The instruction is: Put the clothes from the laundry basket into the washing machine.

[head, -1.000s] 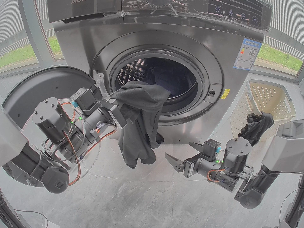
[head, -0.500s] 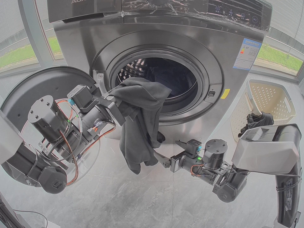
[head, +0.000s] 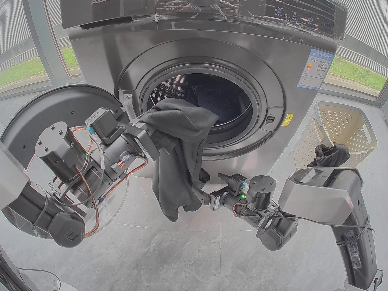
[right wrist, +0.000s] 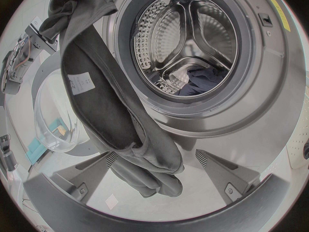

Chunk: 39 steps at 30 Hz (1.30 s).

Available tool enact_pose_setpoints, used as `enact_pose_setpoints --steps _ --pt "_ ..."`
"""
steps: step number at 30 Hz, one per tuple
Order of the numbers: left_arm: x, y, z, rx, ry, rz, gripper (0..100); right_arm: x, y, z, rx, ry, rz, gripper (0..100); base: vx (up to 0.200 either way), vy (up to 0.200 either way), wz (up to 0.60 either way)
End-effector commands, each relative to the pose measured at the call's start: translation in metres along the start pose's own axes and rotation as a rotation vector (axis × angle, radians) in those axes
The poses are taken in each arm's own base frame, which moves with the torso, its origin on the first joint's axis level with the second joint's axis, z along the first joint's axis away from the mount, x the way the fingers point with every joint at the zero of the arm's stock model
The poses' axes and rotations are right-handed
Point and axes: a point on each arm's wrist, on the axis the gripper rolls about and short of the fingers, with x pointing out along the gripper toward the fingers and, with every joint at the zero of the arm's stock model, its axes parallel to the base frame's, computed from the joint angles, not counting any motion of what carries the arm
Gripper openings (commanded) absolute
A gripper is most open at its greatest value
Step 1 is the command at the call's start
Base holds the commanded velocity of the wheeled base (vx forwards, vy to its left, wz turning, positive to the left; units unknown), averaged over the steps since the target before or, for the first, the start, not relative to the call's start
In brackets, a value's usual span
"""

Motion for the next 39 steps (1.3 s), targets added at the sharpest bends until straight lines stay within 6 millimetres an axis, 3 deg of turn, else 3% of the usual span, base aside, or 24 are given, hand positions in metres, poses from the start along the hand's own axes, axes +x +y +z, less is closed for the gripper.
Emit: enact_pose_setpoints --steps 1,13,14,22,25,32,39 --pt "0.000 0.000 0.001 0.000 -0.004 -0.002 0 0.008 -0.002 -0.008 -0.001 -0.008 0.002 100 0.000 0.000 0.00" --pt "0.000 0.000 0.001 0.001 -0.006 0.000 0 0.026 -0.002 -0.008 -0.005 -0.071 0.014 100 0.000 0.000 0.00" --pt "0.000 -0.001 0.001 0.000 -0.006 -0.001 0 0.027 -0.002 -0.007 -0.006 -0.077 0.015 0 0.000 0.000 0.00" --pt "-0.002 0.000 0.010 0.000 -0.031 0.002 0 0.025 -0.005 0.004 -0.009 -0.101 0.005 0 0.000 0.000 0.00" --pt "-0.003 0.001 0.010 -0.003 -0.028 0.005 0 0.013 -0.018 0.029 -0.021 -0.125 -0.030 0 0.000 0.000 0.00" --pt "-0.003 0.003 0.009 -0.003 -0.025 0.013 0 -0.036 -0.023 0.082 -0.027 -0.141 -0.064 0 0.000 0.000 0.00" --pt "-0.008 0.009 0.010 0.008 -0.018 0.035 0 -0.109 -0.023 0.135 -0.023 -0.184 -0.111 0 0.000 0.000 0.00"
